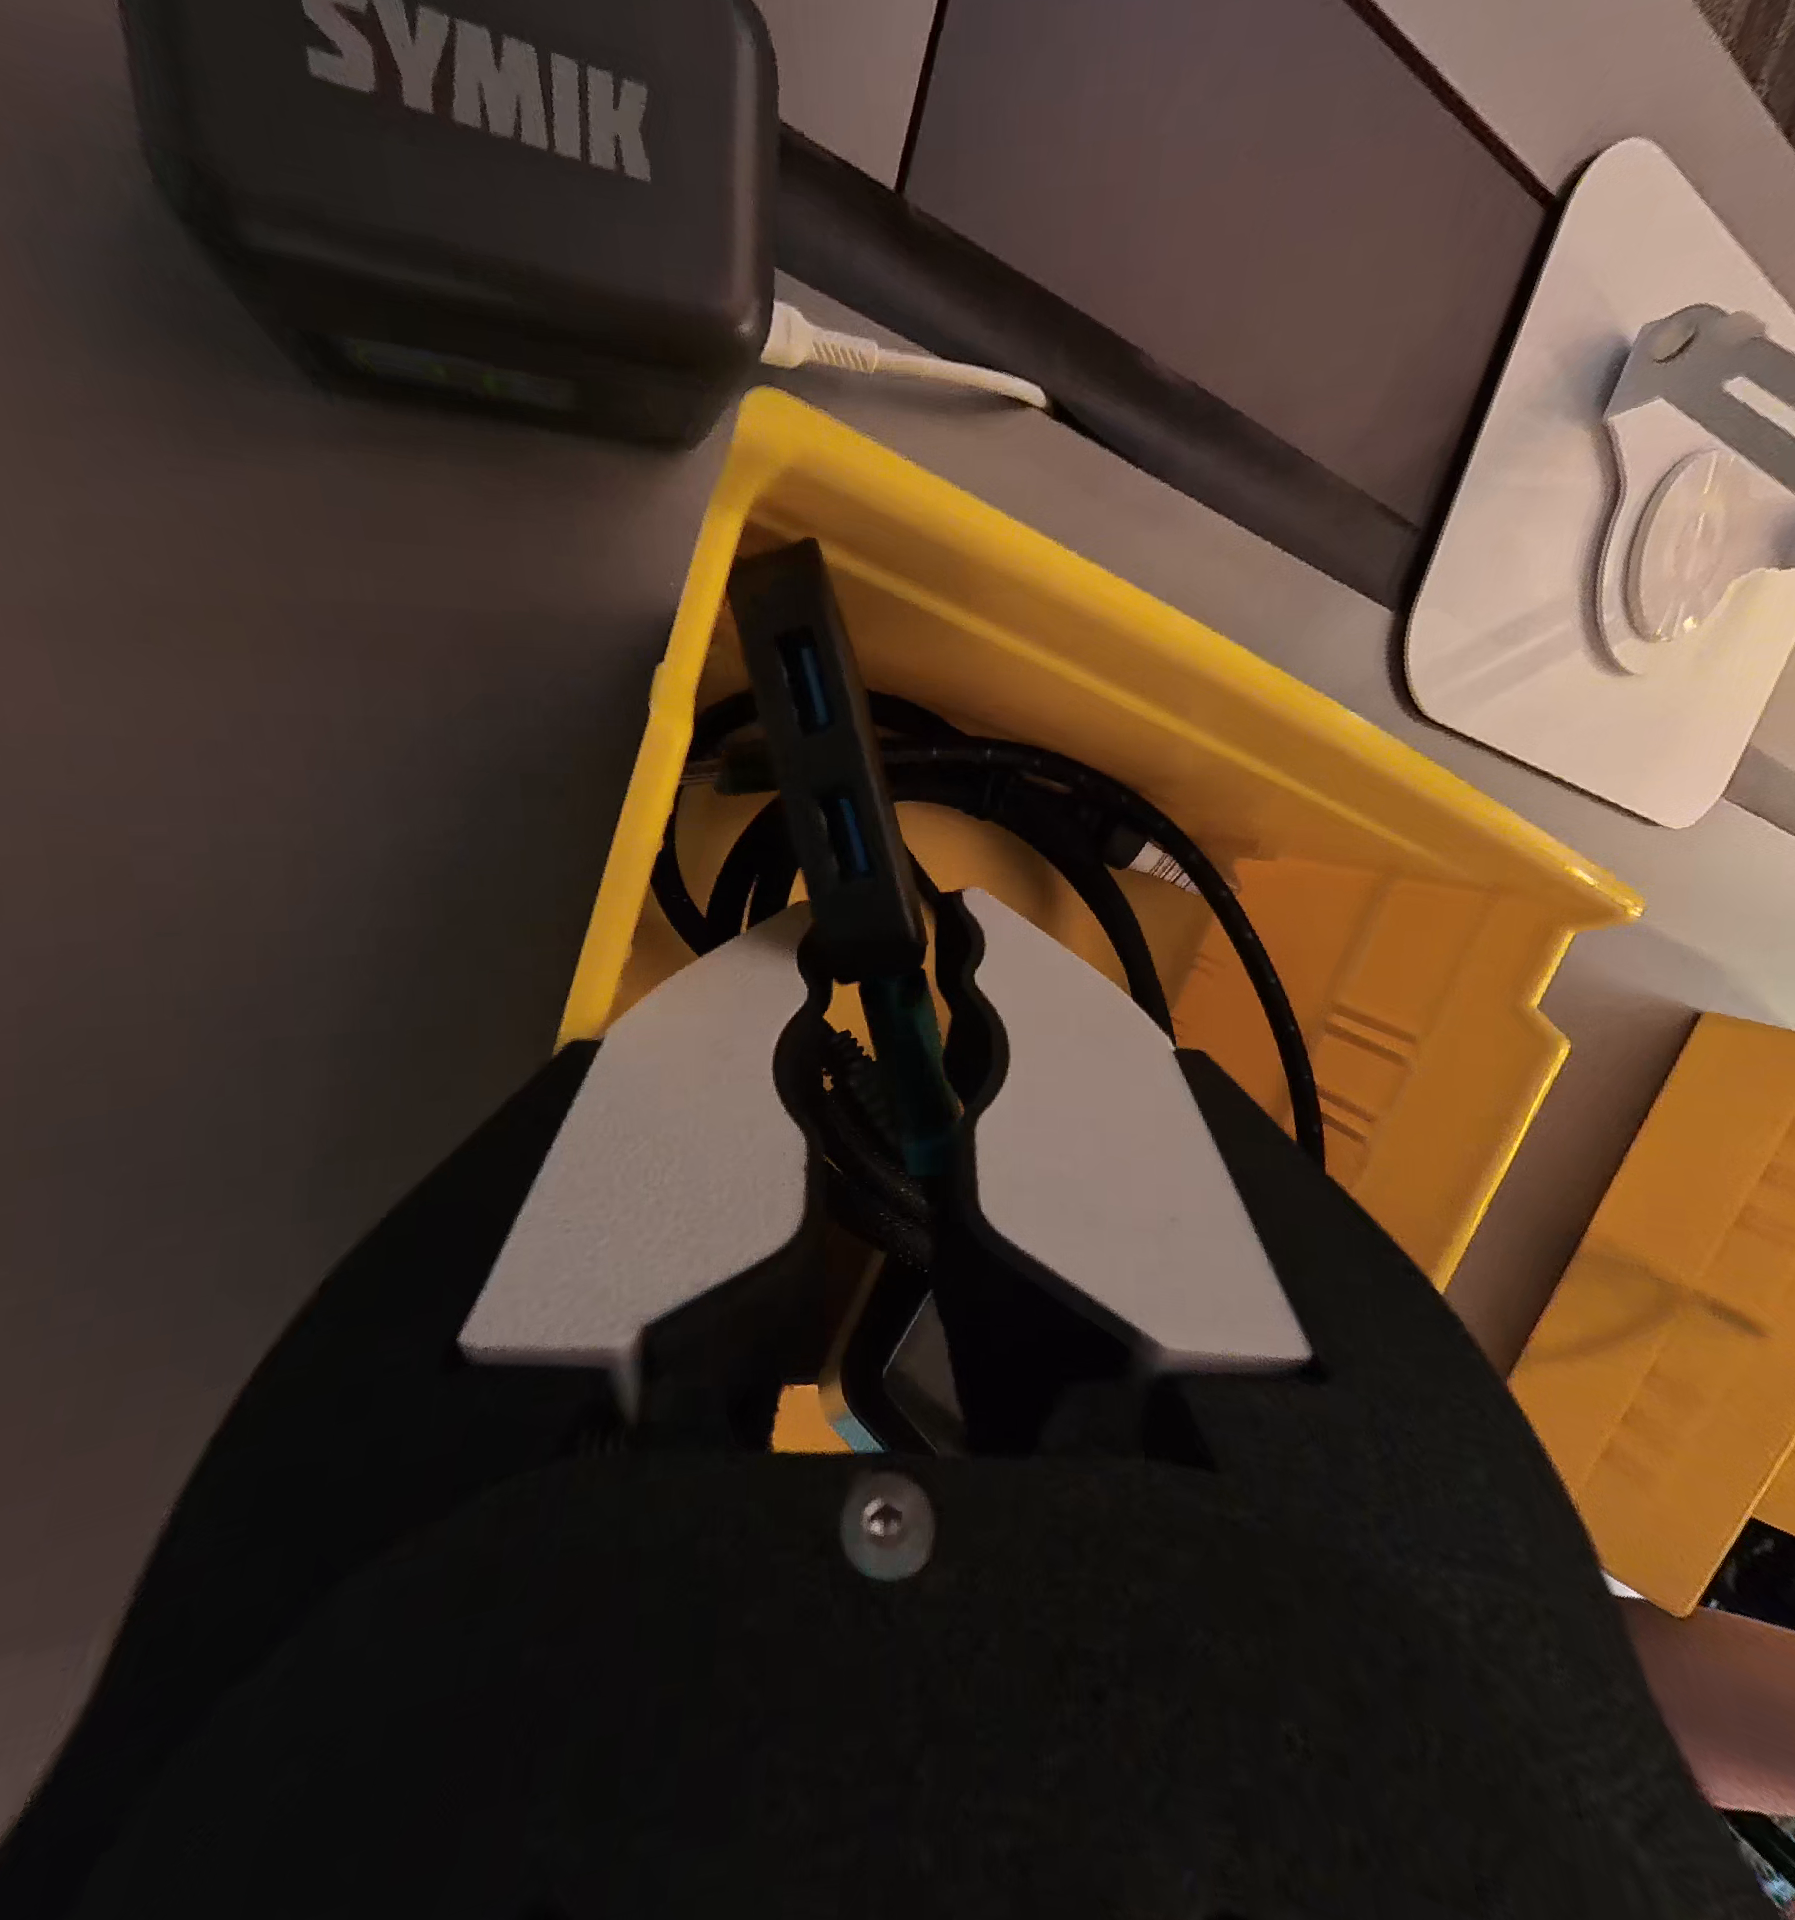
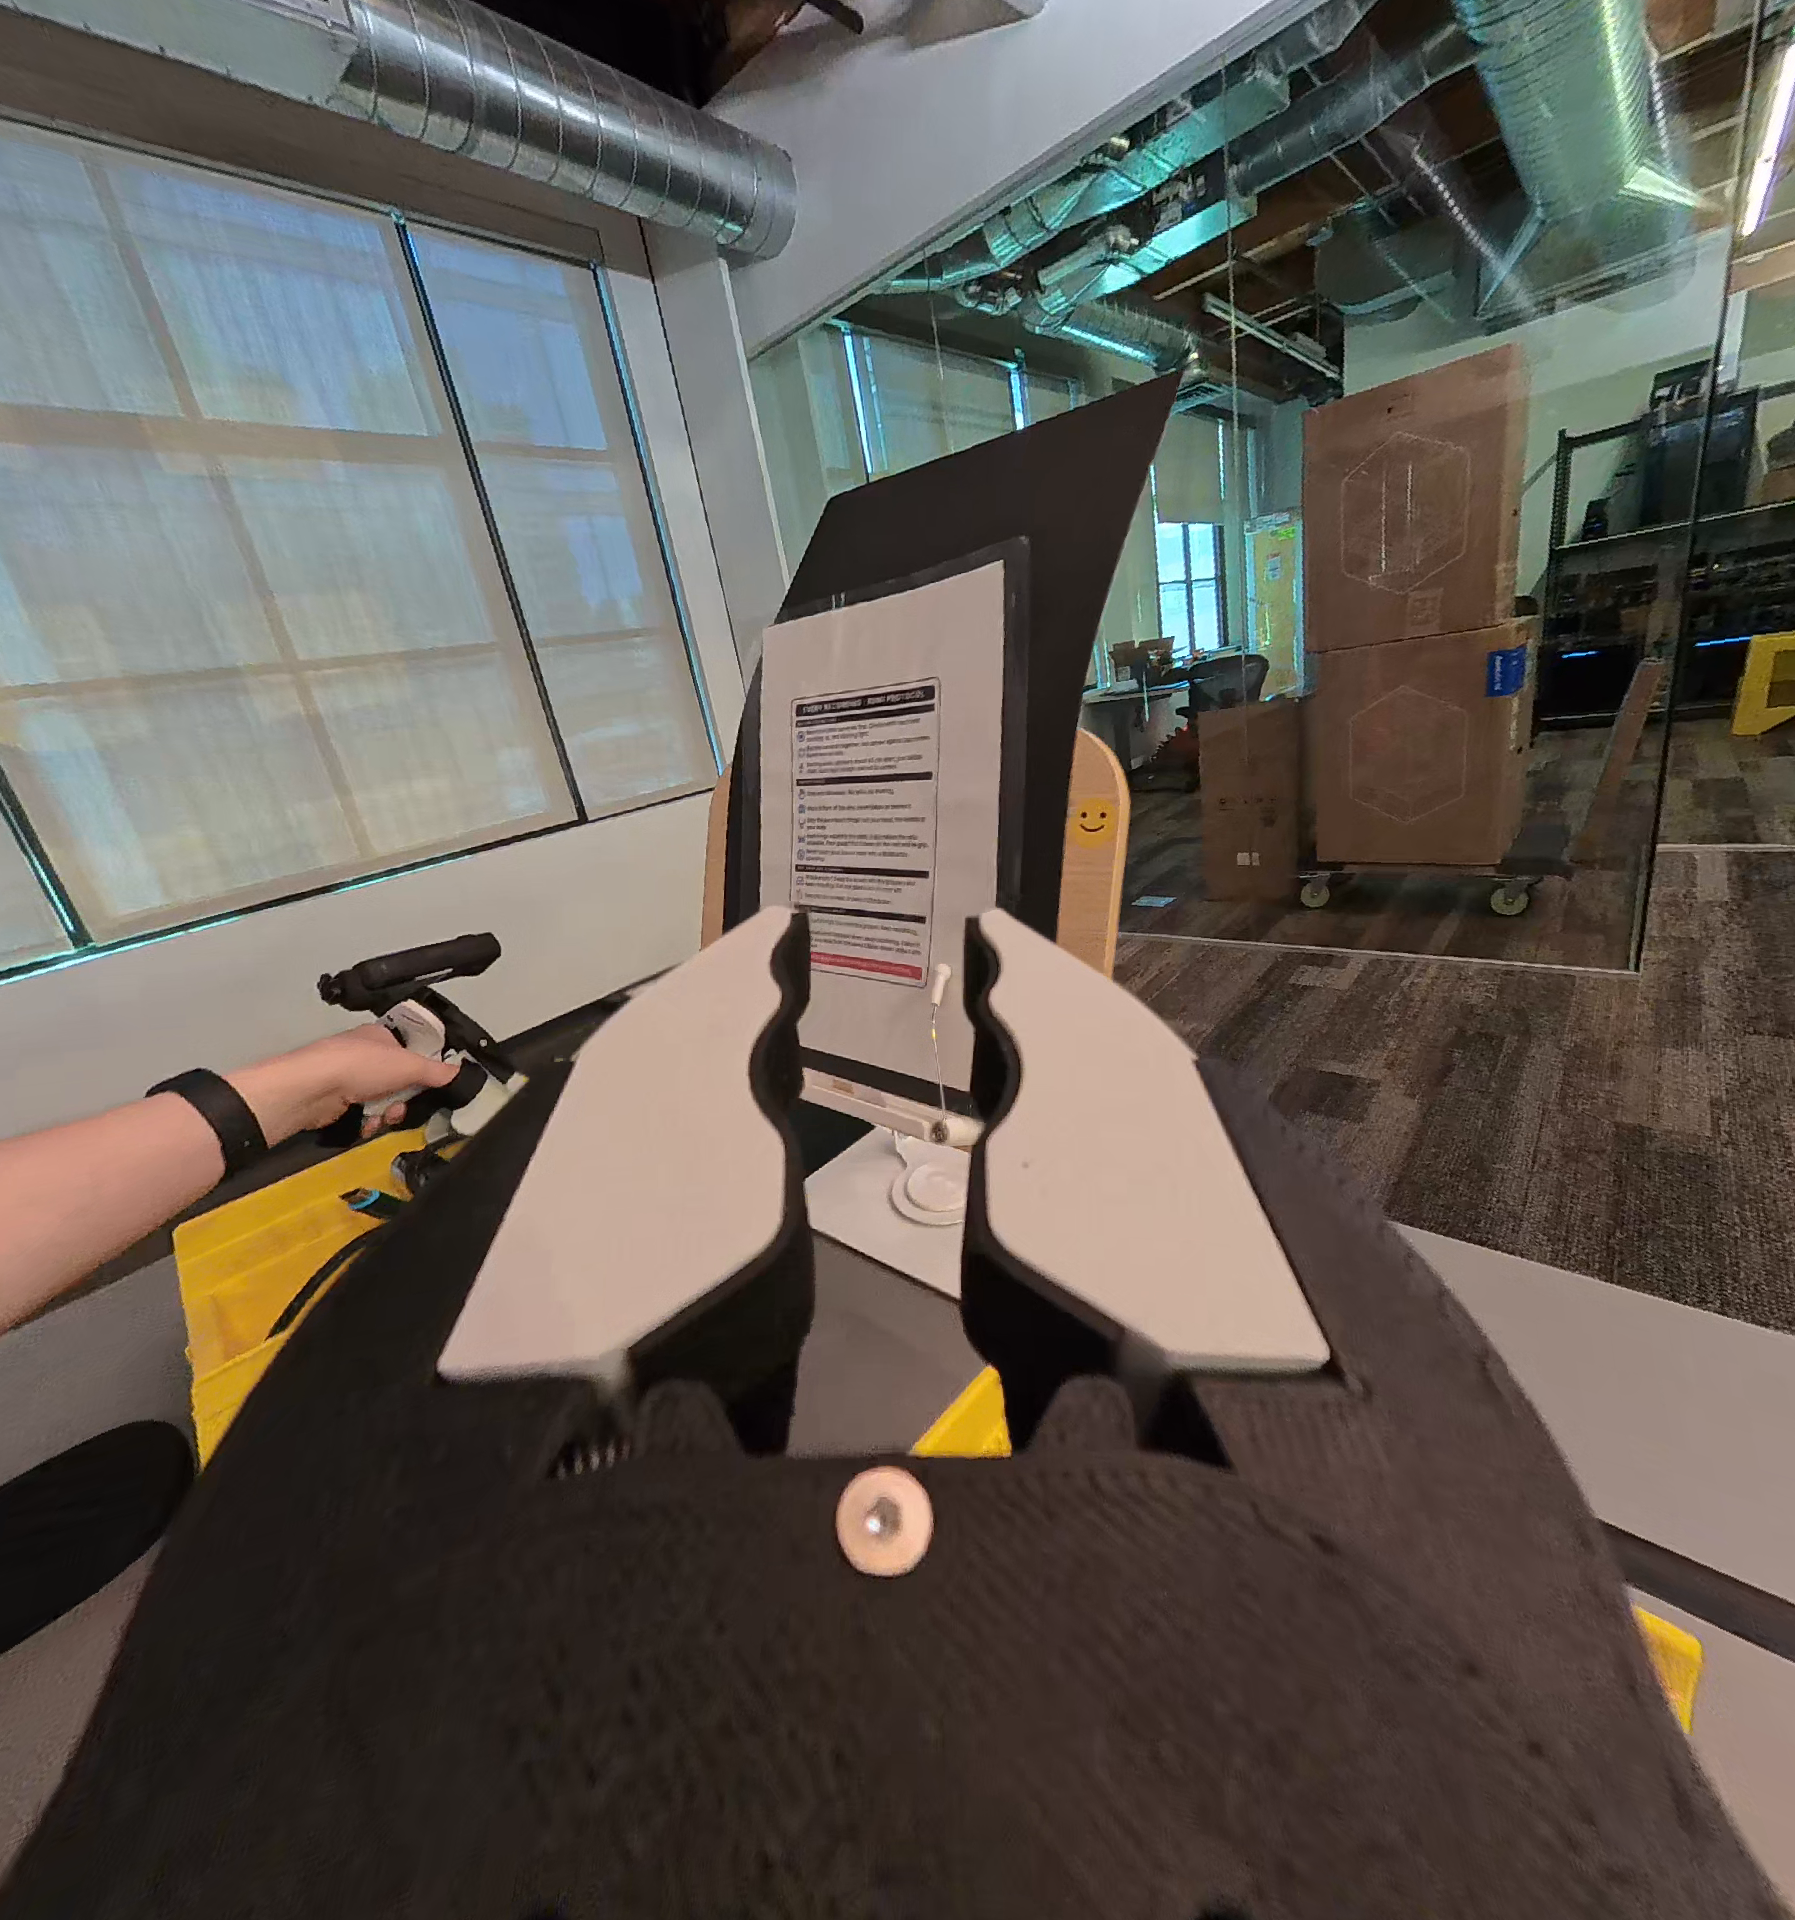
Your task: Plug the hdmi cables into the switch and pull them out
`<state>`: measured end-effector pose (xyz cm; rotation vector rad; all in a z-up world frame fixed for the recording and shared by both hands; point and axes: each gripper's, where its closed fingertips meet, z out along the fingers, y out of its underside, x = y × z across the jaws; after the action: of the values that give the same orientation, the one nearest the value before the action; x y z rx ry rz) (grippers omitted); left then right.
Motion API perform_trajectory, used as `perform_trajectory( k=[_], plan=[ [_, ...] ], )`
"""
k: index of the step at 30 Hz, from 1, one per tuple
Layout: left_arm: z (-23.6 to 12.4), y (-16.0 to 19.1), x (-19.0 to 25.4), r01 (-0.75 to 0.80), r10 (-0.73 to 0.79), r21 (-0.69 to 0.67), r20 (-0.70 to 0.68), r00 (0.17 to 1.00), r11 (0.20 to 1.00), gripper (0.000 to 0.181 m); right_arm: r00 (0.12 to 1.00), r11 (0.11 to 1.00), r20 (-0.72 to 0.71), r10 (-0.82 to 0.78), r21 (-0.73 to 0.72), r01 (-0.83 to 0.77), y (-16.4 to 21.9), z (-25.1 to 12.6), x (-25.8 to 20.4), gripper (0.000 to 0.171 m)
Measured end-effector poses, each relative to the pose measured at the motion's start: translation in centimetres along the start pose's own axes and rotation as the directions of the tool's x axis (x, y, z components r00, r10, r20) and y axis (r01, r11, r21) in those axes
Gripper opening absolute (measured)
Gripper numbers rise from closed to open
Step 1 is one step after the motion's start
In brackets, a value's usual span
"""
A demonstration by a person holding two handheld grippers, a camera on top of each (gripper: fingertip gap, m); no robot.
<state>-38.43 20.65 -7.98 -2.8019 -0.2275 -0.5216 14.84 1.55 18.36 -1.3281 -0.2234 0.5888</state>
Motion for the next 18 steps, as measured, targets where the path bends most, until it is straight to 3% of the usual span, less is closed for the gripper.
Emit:
perform_trajectory(
  k=[5, 10, 18],
  plan=[
    [-2.3, -0.6, 0.4, -0.038, 0.042, 0.101, -0.044, 0.998, 0.994, 0.016, 1.000, 0.998, 0.027, -0.010, -0.058, 0.012, 1.2, 0.9, -0.9, 0.029],
    [-8.1, -1.3, 2.7, -0.133, 0.169, 0.266, -0.116, 0.979, 0.955, 0.016, 0.997, 0.996, 0.058, -0.041, -0.073, 0.046, 1.7, 1.8, -2.2, 0.028],
    [-19.7, 1.1, 10.3, -0.254, 0.437, 0.582, -0.197, 0.878, 0.773, 0.014, 0.984, 0.992, 0.160, -0.083, -0.076, 0.096, 3.6, 4.2, -6.2, 0.028]
  ],
)
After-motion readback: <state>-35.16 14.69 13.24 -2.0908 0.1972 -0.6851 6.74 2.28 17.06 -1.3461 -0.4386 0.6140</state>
